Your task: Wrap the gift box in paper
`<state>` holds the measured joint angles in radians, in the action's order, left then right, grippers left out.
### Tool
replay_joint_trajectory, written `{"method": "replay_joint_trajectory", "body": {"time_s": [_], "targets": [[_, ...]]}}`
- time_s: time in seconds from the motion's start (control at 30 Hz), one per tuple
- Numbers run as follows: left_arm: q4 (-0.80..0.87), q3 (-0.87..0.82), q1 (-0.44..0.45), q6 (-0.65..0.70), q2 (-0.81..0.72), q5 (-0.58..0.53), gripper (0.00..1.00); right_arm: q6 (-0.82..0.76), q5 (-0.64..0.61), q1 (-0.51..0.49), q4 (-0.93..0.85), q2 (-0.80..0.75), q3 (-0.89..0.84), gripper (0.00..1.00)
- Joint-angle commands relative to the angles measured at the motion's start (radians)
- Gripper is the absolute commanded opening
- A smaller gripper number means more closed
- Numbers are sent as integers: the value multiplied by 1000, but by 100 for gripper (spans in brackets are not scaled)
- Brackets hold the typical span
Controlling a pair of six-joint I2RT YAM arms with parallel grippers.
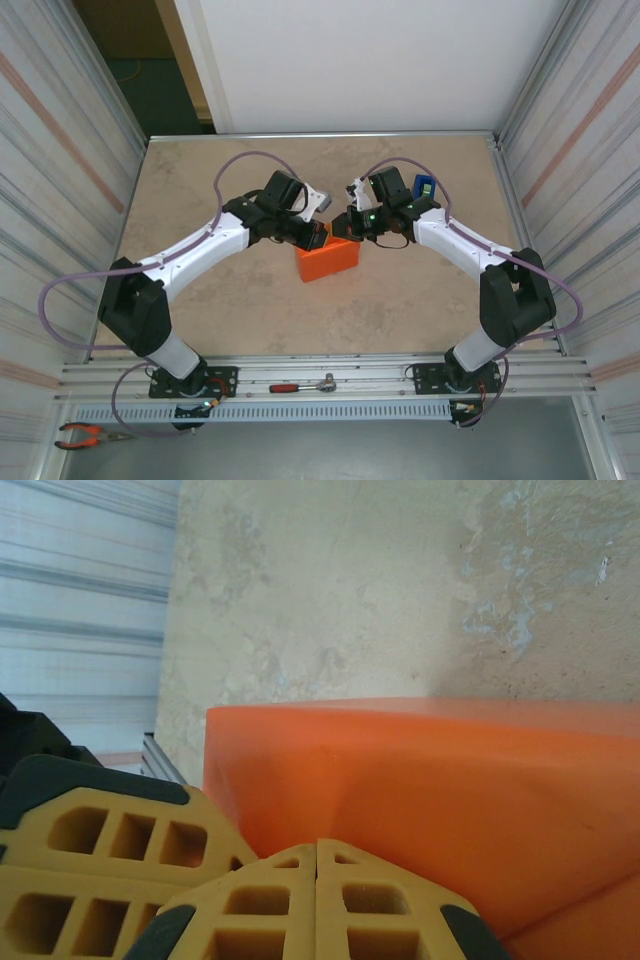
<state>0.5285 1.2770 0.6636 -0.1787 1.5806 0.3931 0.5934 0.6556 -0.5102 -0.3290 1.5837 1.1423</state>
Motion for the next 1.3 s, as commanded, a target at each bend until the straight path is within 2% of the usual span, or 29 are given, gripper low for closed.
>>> {"method": "replay_joint_trajectory", "body": {"time_s": [0.0,0.27,0.4,0.43,0.57,0.73,0.87,1.0,1.1,1.27], "targets": [[18,-19,4,37,7,1,0,-4,-72,1,-143,40,-61,0],[15,-40,4,50,4,7,0,13,-43,14,-148,41,-17,0],[16,-48,4,56,5,3,0,40,29,80,-137,21,91,0],[16,-50,5,57,5,2,0,49,51,105,-130,10,116,3],[11,-60,4,63,6,-3,0,102,120,238,-72,-50,188,29],[8,-61,4,71,13,-2,0,164,149,449,-7,-86,114,50],[3,-68,5,77,15,1,0,257,181,645,147,-58,-35,57],[1,-68,3,83,19,2,0,284,156,762,179,22,-68,58],[1,-71,2,84,21,5,0,322,157,800,219,92,-66,58],[-6,-82,-3,91,28,13,0,343,158,801,277,178,-34,59]]}}
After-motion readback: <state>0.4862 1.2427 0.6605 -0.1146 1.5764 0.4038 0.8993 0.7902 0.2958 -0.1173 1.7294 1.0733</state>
